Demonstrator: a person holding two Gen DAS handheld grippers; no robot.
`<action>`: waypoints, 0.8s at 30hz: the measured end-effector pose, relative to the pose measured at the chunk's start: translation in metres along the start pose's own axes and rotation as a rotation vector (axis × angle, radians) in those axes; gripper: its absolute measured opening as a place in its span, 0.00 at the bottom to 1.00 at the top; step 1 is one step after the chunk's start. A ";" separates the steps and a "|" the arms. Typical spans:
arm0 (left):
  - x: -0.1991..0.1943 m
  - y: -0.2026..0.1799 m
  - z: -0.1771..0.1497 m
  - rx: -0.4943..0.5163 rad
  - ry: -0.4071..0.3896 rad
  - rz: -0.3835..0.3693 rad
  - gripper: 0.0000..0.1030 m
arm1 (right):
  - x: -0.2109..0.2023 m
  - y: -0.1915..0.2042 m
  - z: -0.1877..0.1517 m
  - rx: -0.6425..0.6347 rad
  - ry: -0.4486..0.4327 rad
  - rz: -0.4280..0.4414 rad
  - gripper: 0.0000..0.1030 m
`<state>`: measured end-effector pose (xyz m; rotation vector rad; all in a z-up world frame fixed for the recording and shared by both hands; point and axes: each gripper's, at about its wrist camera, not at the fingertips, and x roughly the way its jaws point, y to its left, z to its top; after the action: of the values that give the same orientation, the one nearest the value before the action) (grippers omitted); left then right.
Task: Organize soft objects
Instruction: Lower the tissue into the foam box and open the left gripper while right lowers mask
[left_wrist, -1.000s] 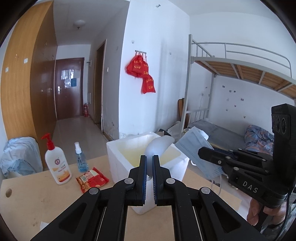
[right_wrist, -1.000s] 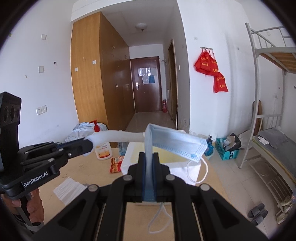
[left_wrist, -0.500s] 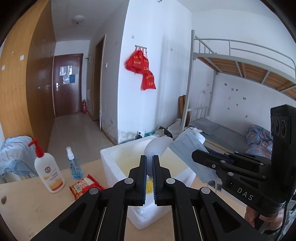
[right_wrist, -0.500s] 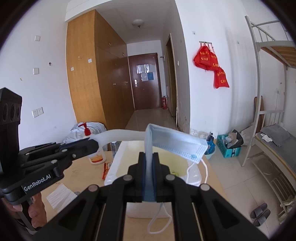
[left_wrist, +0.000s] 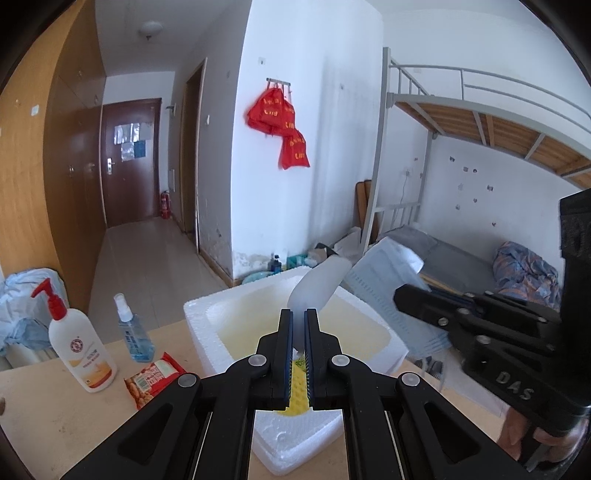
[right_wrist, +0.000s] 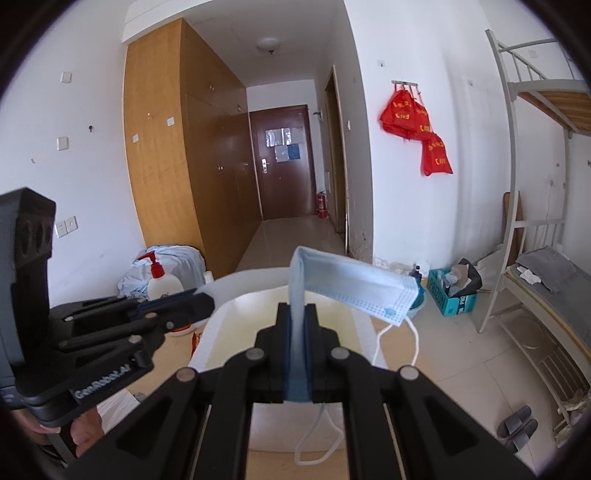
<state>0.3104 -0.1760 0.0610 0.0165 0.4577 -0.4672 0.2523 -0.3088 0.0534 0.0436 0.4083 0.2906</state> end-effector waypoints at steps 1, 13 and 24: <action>0.004 -0.001 0.000 0.003 0.005 0.001 0.06 | 0.000 -0.001 0.001 0.002 -0.001 -0.003 0.09; 0.031 -0.002 0.000 0.013 0.062 0.001 0.06 | -0.001 -0.001 0.004 -0.004 -0.006 -0.009 0.09; 0.022 -0.003 0.000 0.039 0.018 0.089 0.92 | -0.002 -0.002 0.005 -0.003 -0.012 -0.003 0.09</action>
<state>0.3264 -0.1887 0.0515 0.0781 0.4641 -0.3889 0.2532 -0.3111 0.0587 0.0416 0.3957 0.2880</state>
